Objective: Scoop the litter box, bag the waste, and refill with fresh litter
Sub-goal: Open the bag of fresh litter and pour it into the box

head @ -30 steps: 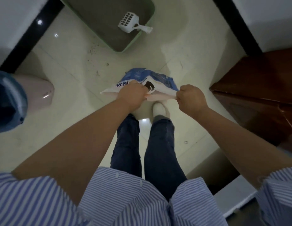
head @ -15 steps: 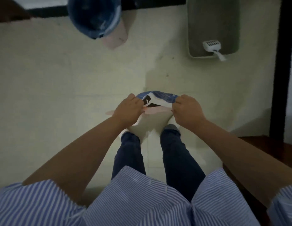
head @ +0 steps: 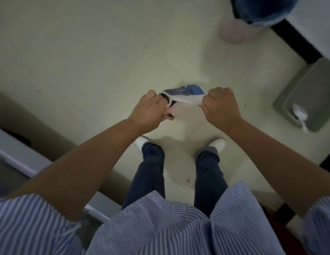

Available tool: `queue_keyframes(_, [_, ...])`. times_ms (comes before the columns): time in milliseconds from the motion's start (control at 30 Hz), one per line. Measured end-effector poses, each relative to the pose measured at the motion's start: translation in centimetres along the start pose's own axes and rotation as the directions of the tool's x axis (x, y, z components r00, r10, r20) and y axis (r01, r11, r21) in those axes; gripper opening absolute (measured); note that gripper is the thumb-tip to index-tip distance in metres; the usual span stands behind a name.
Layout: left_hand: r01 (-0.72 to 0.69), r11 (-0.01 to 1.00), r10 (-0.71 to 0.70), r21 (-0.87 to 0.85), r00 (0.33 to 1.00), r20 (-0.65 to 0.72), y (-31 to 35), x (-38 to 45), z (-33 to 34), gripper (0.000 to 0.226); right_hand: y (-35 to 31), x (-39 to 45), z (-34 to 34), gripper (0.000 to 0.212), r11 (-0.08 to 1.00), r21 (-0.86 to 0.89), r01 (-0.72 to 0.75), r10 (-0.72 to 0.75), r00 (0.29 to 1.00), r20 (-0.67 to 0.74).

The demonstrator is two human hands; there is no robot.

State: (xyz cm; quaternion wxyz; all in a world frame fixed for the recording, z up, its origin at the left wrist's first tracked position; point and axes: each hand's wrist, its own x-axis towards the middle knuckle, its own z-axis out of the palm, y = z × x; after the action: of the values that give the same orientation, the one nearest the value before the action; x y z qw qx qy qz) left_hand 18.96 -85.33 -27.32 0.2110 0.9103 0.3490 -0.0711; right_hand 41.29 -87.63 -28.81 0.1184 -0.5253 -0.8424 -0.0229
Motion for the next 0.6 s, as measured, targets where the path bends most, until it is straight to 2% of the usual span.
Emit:
queue_keyframes(100, [0.104, 0.994, -0.106, -0.022, 0.99, -0.097, -5.2, -5.3, -1.3, 0.034, -4.9, 7.1, 0.8, 0.021, 0.998, -0.024, 0.064, -0.065, 0.997, -0.047])
queue_keyframes(200, [0.335, 0.939, -0.343, -0.083, 0.932, -0.114, -9.4, -9.4, -4.0, 0.037, -9.9, 13.9, 1.8, 0.017, 0.99, -0.049, 0.134, -0.136, 0.989, -0.052])
queue_keyframes(267, [0.526, 0.848, -0.528, -0.07, 0.849, -0.014, -12.7, -11.5, -5.1, 0.038, -13.0, 17.8, 3.0, 0.02, 0.98, -0.044, 0.193, -0.195, 0.98, -0.039])
queue_keyframes(333, [0.611, 0.786, -0.604, -0.093, 0.791, 0.096, -16.0, -13.7, -5.3, 0.044, -15.9, 21.1, 4.5, 0.022, 0.964, -0.016, 0.266, -0.267, 0.964, -0.021])
queue_keyframes(367, [0.627, 0.773, -0.618, -0.099, 0.779, 0.111, -17.9, -14.9, -5.3, 0.051, -17.3, 22.8, 5.3, 0.022, 0.953, 0.005, 0.302, -0.302, 0.953, -0.012])
queue_keyframes(433, [0.648, 0.753, -0.64, -0.118, 0.762, 0.104, -21.9, -17.3, -5.7, 0.085, -20.0, 26.5, 6.7, 0.029, 0.931, 0.084, 0.354, -0.357, 0.934, 0.026])
queue_keyframes(467, [0.657, 0.744, -0.646, -0.122, 0.753, 0.124, -24.0, -18.4, -6.2, 0.095, -21.3, 28.6, 7.3, 0.033, 0.921, 0.128, 0.368, -0.378, 0.924, 0.057])
queue_keyframes(500, [0.671, 0.734, -0.66, -0.107, 0.741, 0.121, -26.3, -19.4, -6.9, 0.091, -22.7, 30.8, 7.9, 0.034, 0.911, 0.164, 0.379, -0.396, 0.914, 0.087])
queue_keyframes(567, [0.71, 0.701, -0.687, -0.071, 0.699, 0.2, -31.1, -20.8, -8.0, 0.063, -25.1, 35.3, 9.5, 0.034, 0.893, 0.215, 0.395, -0.428, 0.894, 0.131])
queue_keyframes(600, [0.716, 0.694, -0.688, -0.073, 0.69, 0.226, -33.6, -21.5, -8.5, 0.057, -26.1, 37.6, 10.3, 0.034, 0.882, 0.232, 0.411, -0.447, 0.885, 0.132])
